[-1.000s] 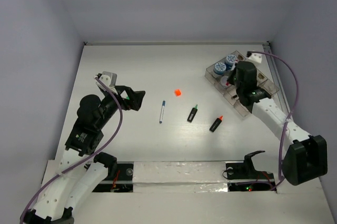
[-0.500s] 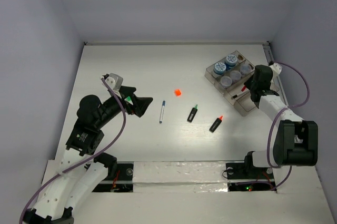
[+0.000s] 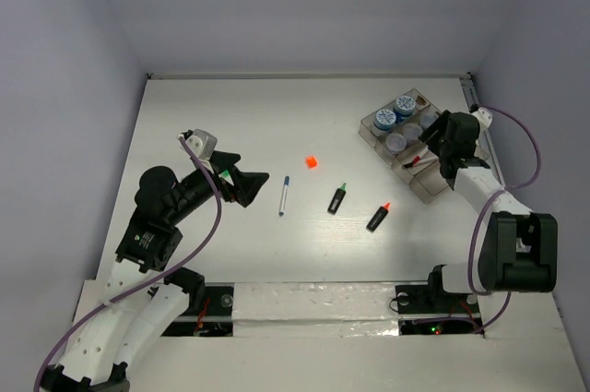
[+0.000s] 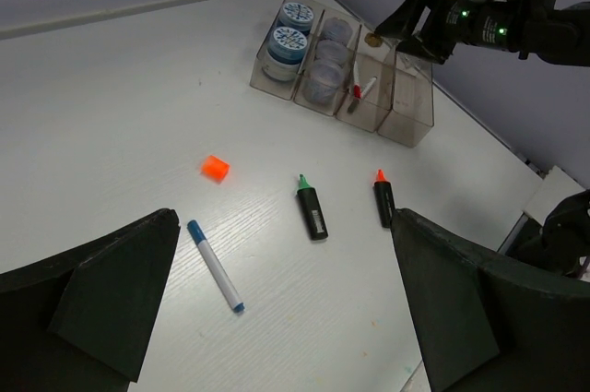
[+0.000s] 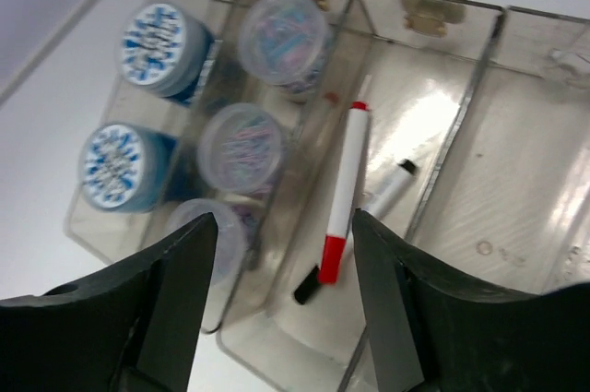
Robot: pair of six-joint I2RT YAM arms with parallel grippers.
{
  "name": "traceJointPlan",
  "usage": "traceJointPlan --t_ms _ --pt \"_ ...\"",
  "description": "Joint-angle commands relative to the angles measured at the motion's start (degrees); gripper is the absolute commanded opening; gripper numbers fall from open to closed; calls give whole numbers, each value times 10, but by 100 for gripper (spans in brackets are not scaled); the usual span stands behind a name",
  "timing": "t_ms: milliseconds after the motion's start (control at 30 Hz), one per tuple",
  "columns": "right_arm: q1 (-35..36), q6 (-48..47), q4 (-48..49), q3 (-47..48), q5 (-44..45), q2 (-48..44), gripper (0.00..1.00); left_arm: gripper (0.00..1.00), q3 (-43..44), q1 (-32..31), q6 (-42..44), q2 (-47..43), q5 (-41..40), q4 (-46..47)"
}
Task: Sort the stationery into containers
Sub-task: Place the pen in the storage box, then pick up the pen from the center of the board.
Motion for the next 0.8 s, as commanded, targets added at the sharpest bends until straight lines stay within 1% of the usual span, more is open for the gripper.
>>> traceJointPlan --t_ms 0,67,100,167,200,233,267,300,333,400,433,467,500,533,600,633,767 --pt "3 -9 30 5 -68 -46 69 99 0 -3 6 -1 3 34" --pt "27 -14 26 -2 -98 -60 69 99 0 -3 7 -3 -5 31" --pt "75 -17 20 -1 -99 -64 70 99 1 -3 7 -4 -21 29" --pt "139 -36 -4 6 -93 -64 71 99 3 -3 7 -7 -36 24" --pt "204 -38 -17 19 -93 -58 72 99 3 -3 7 -9 -57 23" --pt "238 -41 -36 25 -96 -50 72 99 3 -3 6 -11 -74 20" --pt "272 -44 -44 31 -93 -40 72 99 4 -3 5 -13 -93 10" --pt "303 -45 -50 38 -86 -18 73 99 8 -3 5 -15 -139 3" --pt "363 -45 -78 52 -77 -5 73 99 10 -3 4 -16 -162 -4" --pt "418 -45 -93 71 -53 41 73 99 13 -3 3 -17 -203 -20" --pt "444 -47 -120 86 -44 61 73 99 14 2 3 -19 -208 -21" --pt "489 -52 -134 120 -17 80 73 99 14 2 3 -20 -209 -21" --pt "508 -57 -147 137 -3 98 73 99 13 2 2 -21 -211 -20" --pt "524 -59 -164 153 8 136 73 99 13 2 2 -23 -214 -20" --pt "553 -62 -176 192 27 170 73 99 13 2 2 -26 -220 -21" --pt "558 -63 -180 202 26 201 73 99 12 2 2 -28 -220 -20" --pt "577 -74 -195 257 26 263 72 99 10 2 3 -26 -207 -16"
